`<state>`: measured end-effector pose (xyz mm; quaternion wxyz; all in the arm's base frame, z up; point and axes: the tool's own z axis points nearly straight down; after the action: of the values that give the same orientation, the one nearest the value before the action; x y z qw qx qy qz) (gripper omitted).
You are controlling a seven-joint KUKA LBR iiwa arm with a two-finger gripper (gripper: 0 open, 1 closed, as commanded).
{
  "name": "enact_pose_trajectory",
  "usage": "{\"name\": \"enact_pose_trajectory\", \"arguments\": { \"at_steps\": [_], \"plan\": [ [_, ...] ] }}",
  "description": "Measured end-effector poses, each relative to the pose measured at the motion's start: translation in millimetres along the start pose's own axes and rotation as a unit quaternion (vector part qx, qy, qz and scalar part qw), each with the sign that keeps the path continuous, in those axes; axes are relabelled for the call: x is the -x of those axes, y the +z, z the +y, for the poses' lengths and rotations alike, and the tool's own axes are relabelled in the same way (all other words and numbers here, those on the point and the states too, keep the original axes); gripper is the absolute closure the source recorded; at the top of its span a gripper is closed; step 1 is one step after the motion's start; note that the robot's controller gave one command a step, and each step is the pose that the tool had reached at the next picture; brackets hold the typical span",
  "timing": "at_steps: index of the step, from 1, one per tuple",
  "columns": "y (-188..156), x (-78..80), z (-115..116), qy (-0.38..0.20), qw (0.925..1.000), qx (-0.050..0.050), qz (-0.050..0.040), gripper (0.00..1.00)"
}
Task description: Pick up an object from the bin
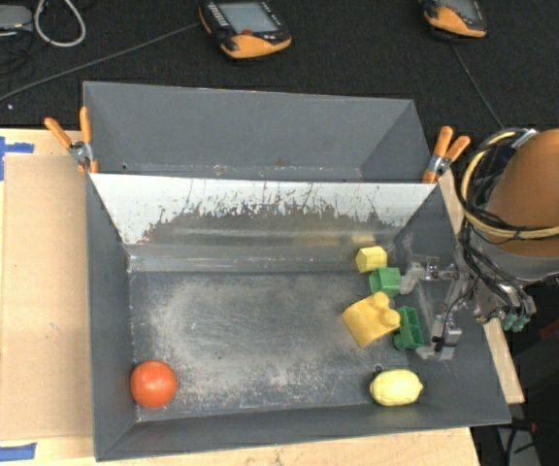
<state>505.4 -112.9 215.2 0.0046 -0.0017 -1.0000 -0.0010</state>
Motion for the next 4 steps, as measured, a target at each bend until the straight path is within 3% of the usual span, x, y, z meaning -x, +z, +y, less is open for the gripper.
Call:
{"name": "enact_pose_trajectory", "arguments": {
  "at_steps": [1, 2, 3, 4],
  "plan": [
    [-4.4, 1.7, 0.8, -0.002, 1.0, -0.001, -0.0041, 0.0],
    [44.5, 58.2, -27.7, -0.145, 0.9895, -0.002, -0.0069, 0.0],
    [56.2, 59.7, -28.8, -0.121, 0.9927, 0.0, -0.0041, 0.0],
    [88.0, 69.3, -27.8, -0.342, 0.9399, -0.002, -0.0041, 0.0]
  ]
}}
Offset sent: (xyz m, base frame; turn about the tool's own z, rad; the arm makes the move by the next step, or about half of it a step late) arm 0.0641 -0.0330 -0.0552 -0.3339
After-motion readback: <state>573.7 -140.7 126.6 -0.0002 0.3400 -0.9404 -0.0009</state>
